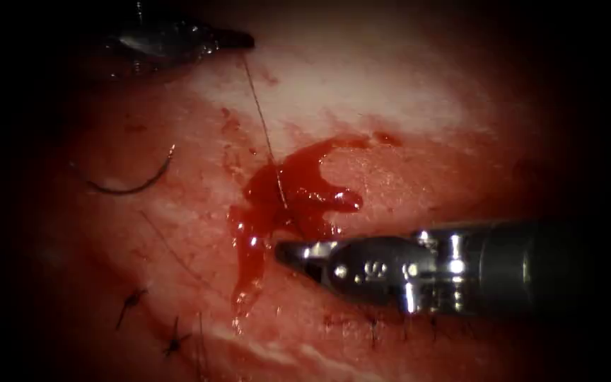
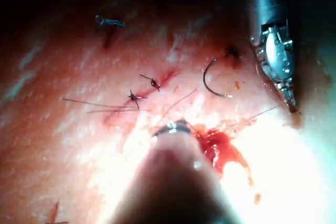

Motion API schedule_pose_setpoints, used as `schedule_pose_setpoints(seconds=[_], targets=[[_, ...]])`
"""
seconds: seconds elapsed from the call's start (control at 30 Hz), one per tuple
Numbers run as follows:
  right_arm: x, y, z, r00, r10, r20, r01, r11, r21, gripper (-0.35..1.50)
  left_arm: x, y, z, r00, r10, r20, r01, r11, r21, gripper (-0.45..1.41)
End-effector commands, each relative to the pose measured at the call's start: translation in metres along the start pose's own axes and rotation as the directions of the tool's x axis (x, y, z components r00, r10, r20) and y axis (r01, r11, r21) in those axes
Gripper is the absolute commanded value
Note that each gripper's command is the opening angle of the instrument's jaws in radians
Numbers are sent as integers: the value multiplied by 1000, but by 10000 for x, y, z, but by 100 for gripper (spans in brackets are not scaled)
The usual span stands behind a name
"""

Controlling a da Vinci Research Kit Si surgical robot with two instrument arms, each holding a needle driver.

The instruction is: Wound Closure

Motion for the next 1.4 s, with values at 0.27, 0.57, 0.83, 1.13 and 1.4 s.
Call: schedule_pose_setpoints(seconds=[0.27,0.57,0.83,1.13,1.4], targets=[[-10,-9,17,999,-26,-34,27,999,30,-35,-7,-20,35,1000,9,5,-9,1000,25,-45],[-15,-22,24,999,-20,-40,21,1000,21,-35,-4,-42,52,1000,7,14,-7,999,50,-45],[-15,-32,45,998,-28,-54,29,999,30,-35,-8,-56,60,999,9,40,-13,996,86,-45],[-33,-57,79,999,-29,-32,30,998,59,-35,-6,-83,71,997,-23,71,12,987,158,-45],[-58,-87,95,1000,-9,20,7,995,99,-35,-1,-81,78,997,-39,63,27,983,180,-45]])
